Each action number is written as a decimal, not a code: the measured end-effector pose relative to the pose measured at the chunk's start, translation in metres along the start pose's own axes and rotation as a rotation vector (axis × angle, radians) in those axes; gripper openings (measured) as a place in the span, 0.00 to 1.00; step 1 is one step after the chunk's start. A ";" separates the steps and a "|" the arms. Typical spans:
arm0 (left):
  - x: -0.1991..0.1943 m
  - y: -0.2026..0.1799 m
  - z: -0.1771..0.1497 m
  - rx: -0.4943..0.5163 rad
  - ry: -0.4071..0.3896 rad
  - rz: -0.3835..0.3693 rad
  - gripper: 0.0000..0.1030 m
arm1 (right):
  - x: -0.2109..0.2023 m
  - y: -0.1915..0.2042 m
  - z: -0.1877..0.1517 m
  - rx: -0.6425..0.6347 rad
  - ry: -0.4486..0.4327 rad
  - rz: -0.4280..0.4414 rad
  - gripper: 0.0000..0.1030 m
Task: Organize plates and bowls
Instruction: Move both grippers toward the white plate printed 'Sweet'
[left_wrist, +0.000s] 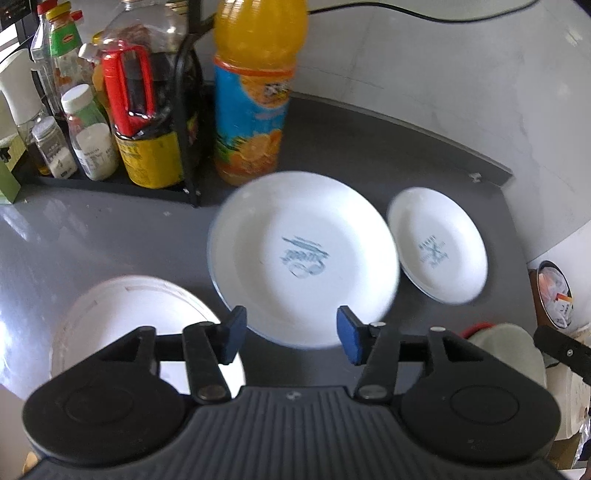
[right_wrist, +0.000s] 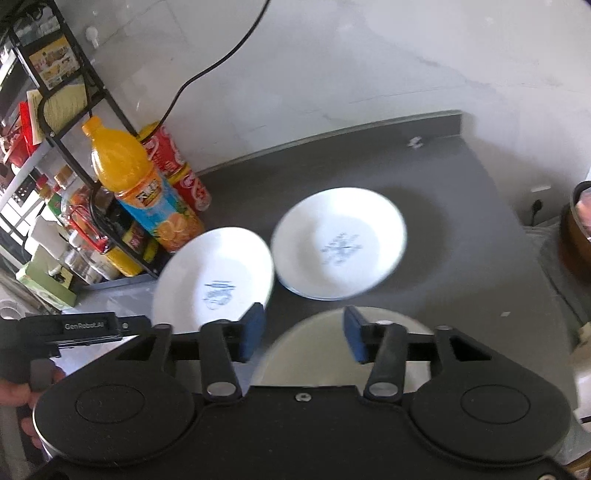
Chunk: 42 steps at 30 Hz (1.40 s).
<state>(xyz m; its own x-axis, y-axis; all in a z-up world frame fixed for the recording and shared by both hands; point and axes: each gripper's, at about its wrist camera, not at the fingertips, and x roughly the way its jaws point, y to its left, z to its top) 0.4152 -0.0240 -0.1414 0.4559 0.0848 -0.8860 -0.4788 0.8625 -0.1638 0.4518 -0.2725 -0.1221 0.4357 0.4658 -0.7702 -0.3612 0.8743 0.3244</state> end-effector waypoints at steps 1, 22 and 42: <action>0.002 0.005 0.004 -0.003 0.000 -0.001 0.53 | 0.007 0.009 0.003 0.002 0.010 0.009 0.48; 0.073 0.077 0.060 -0.002 0.078 -0.057 0.55 | 0.112 0.073 0.007 0.143 0.149 -0.104 0.48; 0.122 0.079 0.073 0.025 0.097 -0.050 0.42 | 0.167 0.058 0.006 0.203 0.213 -0.227 0.48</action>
<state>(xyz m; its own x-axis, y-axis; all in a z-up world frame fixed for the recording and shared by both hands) 0.4879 0.0905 -0.2306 0.4030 -0.0061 -0.9152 -0.4381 0.8766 -0.1988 0.5082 -0.1429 -0.2285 0.2971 0.2370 -0.9250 -0.0953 0.9712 0.2182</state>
